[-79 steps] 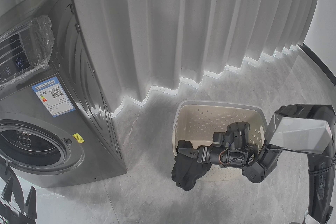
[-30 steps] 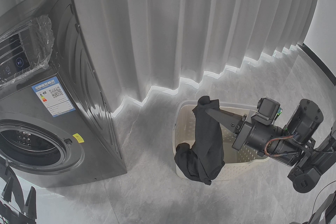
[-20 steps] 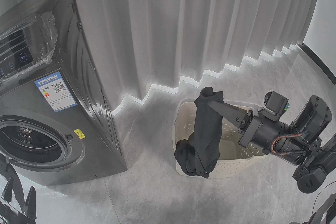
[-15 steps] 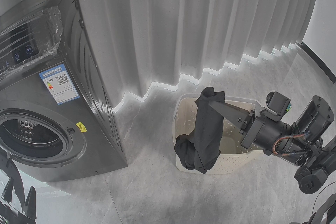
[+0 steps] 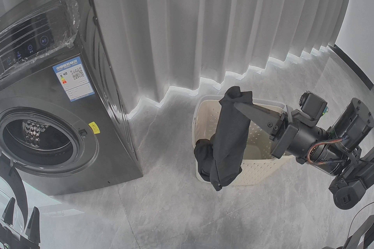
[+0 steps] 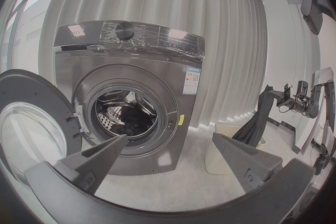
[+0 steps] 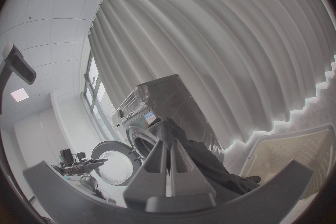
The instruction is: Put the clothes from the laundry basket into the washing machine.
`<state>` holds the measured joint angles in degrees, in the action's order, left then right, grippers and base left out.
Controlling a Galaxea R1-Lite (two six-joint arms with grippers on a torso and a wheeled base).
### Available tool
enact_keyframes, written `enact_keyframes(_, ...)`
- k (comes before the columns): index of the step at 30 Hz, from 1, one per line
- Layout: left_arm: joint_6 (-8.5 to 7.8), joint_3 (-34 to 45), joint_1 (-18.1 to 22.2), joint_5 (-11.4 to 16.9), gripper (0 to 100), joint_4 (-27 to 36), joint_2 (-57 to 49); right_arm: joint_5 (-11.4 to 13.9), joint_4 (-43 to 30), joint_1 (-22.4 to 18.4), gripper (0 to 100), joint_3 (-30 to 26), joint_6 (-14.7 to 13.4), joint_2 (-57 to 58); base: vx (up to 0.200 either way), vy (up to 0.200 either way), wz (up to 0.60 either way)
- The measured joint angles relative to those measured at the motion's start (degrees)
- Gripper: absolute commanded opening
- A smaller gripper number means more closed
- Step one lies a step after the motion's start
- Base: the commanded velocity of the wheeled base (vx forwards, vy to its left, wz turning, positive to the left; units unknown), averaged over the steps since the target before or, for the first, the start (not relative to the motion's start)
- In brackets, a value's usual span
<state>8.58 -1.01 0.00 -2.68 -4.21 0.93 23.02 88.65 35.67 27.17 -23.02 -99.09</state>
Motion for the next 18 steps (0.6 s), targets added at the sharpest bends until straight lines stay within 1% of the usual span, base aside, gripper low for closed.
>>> enact_keyframes(2,0.01,0.0,0.0,0.0,100,0.0,0.0,1.1,0.0,-0.4,0,-0.2,0.1,0.0,0.000,0.000,0.00)
enact_keyframes(6,0.01,0.0,0.0,0.0,100,0.0,0.0,1.3,0.0,-0.5,0,-0.3,-0.2,0.1,0.000,0.000,0.00)
enact_keyframes(11,-0.05,0.0,0.0,0.0,100,0.0,0.0,1.9,0.0,-0.2,0,-0.7,-1.2,0.1,-0.200,0.000,0.00)
enact_keyframes(15,0.00,0.0,0.0,0.0,100,0.0,0.0,2.2,0.0,0.0,0,-0.8,-4.1,0.5,-0.200,0.000,0.00)
enact_keyframes(18,0.01,0.0,0.0,0.0,100,0.0,0.0,3.3,0.0,0.0,0,-0.8,-4.9,0.9,-0.200,0.000,0.00)
